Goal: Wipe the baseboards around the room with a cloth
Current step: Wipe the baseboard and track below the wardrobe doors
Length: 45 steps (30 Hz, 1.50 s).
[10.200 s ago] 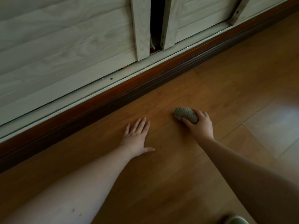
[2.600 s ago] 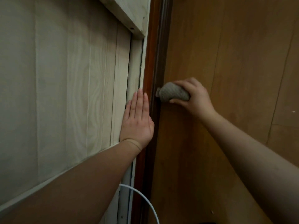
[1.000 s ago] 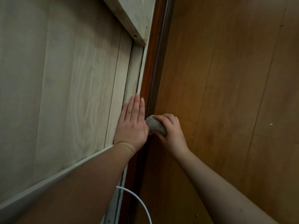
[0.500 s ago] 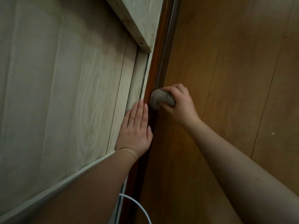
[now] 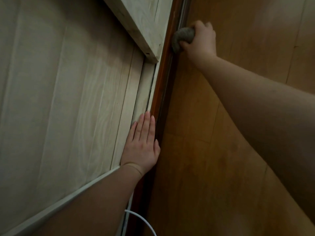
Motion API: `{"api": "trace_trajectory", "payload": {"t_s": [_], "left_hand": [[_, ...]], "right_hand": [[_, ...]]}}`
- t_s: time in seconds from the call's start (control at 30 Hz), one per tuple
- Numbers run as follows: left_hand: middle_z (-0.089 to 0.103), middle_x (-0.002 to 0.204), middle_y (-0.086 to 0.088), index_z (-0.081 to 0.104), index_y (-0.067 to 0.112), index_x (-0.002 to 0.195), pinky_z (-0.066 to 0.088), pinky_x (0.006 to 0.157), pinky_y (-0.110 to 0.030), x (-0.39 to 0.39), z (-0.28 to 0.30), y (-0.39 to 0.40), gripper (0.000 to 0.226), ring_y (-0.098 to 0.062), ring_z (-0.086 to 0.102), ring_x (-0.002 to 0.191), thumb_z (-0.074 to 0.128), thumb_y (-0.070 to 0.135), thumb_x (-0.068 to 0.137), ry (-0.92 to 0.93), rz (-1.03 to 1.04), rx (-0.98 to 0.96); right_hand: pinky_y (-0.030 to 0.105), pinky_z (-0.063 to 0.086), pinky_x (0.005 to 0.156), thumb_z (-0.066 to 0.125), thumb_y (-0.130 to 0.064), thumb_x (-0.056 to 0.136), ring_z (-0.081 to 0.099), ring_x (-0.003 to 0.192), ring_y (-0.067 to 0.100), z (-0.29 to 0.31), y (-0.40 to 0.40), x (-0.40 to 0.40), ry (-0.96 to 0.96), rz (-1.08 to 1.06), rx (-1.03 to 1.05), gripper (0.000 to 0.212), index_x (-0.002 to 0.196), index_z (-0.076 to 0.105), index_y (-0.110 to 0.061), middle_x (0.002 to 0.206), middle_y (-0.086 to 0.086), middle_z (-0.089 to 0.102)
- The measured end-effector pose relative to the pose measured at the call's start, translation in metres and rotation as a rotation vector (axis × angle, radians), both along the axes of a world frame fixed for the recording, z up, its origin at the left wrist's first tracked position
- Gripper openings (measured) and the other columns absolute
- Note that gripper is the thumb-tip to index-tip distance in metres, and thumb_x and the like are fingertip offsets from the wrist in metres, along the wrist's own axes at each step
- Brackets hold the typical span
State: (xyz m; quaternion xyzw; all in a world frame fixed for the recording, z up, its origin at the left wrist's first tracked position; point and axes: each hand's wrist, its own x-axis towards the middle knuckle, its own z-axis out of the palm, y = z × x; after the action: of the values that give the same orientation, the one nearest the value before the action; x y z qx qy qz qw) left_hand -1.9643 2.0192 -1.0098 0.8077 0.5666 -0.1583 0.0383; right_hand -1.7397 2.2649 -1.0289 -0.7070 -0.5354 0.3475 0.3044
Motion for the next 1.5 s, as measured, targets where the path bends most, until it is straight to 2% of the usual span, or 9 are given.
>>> {"api": "trace_trajectory", "payload": {"t_s": [0.13,0.23,0.3,0.4,0.53,0.83,1.0,1.37,1.5], "left_hand": [[0.000,0.166,-0.017,0.003,0.003,0.157,0.019,0.123,-0.048,-0.001,0.000,0.000,0.071,-0.028,0.003,0.154,0.024,0.039,0.099,0.000,0.005,0.003],[0.001,0.166,-0.018,0.003,0.002,0.157,0.019,0.123,-0.049,-0.001,0.001,0.000,0.072,-0.029,0.004,0.154,0.025,0.039,0.099,0.017,0.000,-0.007],[0.001,0.166,-0.018,0.002,0.002,0.157,0.017,0.123,-0.048,-0.001,0.001,-0.001,0.072,-0.029,0.003,0.154,0.025,0.039,0.099,0.016,-0.007,0.002],[-0.002,0.166,-0.017,-0.001,0.004,0.157,0.014,0.124,-0.047,0.001,0.003,-0.001,0.073,-0.029,0.002,0.154,0.024,0.040,0.099,0.023,-0.005,-0.004],[-0.008,0.166,-0.015,-0.006,0.005,0.157,0.016,0.124,-0.048,0.001,0.001,-0.001,0.074,-0.028,0.000,0.154,0.023,0.040,0.099,0.031,-0.004,-0.007],[-0.010,0.165,-0.017,-0.004,0.002,0.157,0.009,0.125,-0.047,0.003,0.004,0.001,0.079,-0.029,-0.002,0.154,0.032,0.037,0.097,0.044,-0.005,-0.022],[-0.013,0.165,-0.015,-0.002,0.002,0.157,0.010,0.125,-0.047,0.001,0.004,0.000,0.079,-0.029,-0.002,0.154,0.034,0.037,0.097,0.035,-0.015,-0.029],[-0.006,0.166,-0.018,-0.005,0.004,0.158,0.004,0.125,-0.044,-0.002,0.003,-0.001,0.078,-0.028,-0.004,0.154,0.027,0.042,0.098,0.059,-0.026,0.036],[-0.008,0.166,-0.015,-0.005,0.005,0.158,0.004,0.125,-0.043,0.000,0.002,-0.002,0.077,-0.025,-0.006,0.154,0.025,0.044,0.098,0.081,-0.015,0.039]], "right_hand": [[0.036,0.042,0.109,0.067,-0.028,0.090,0.043,0.125,0.018,-0.003,0.009,0.001,-0.028,-0.128,0.010,0.046,0.132,0.051,-0.020,0.133,0.002,0.046],[0.027,0.043,0.105,0.067,-0.035,0.090,0.045,0.122,0.009,-0.014,-0.045,0.007,0.196,-0.213,-0.016,0.055,0.139,0.044,-0.025,0.132,-0.007,0.045],[0.025,0.040,0.101,0.066,-0.036,0.091,0.043,0.121,0.005,-0.025,-0.116,0.011,0.207,-0.115,-0.048,0.058,0.142,0.041,-0.027,0.133,-0.009,0.043],[0.031,0.041,0.102,0.068,-0.034,0.090,0.039,0.121,0.006,-0.047,-0.229,0.025,0.056,0.128,-0.070,0.061,0.143,0.040,-0.023,0.138,-0.002,0.037],[0.049,0.044,0.107,0.062,-0.034,0.090,0.040,0.134,0.026,-0.079,-0.295,0.047,-0.143,0.397,-0.054,0.070,0.150,0.030,-0.016,0.150,0.008,0.035],[0.039,0.029,0.117,0.055,-0.036,0.097,0.037,0.140,0.028,-0.088,-0.293,0.047,-0.214,0.442,0.017,0.067,0.152,0.025,-0.012,0.154,0.014,0.036],[0.041,0.030,0.118,0.065,-0.029,0.093,0.036,0.141,0.029,-0.091,-0.293,0.048,-0.183,0.464,0.027,0.073,0.151,0.025,-0.011,0.153,0.015,0.036],[0.035,0.023,0.119,0.056,-0.036,0.098,0.030,0.144,0.021,-0.091,-0.296,0.045,-0.163,0.407,-0.037,0.065,0.154,0.024,-0.021,0.158,0.004,0.031],[0.039,0.035,0.114,0.057,-0.035,0.098,0.040,0.137,0.020,-0.067,-0.289,0.058,-0.097,0.385,-0.092,0.060,0.150,0.030,-0.024,0.152,0.000,0.039]]}}
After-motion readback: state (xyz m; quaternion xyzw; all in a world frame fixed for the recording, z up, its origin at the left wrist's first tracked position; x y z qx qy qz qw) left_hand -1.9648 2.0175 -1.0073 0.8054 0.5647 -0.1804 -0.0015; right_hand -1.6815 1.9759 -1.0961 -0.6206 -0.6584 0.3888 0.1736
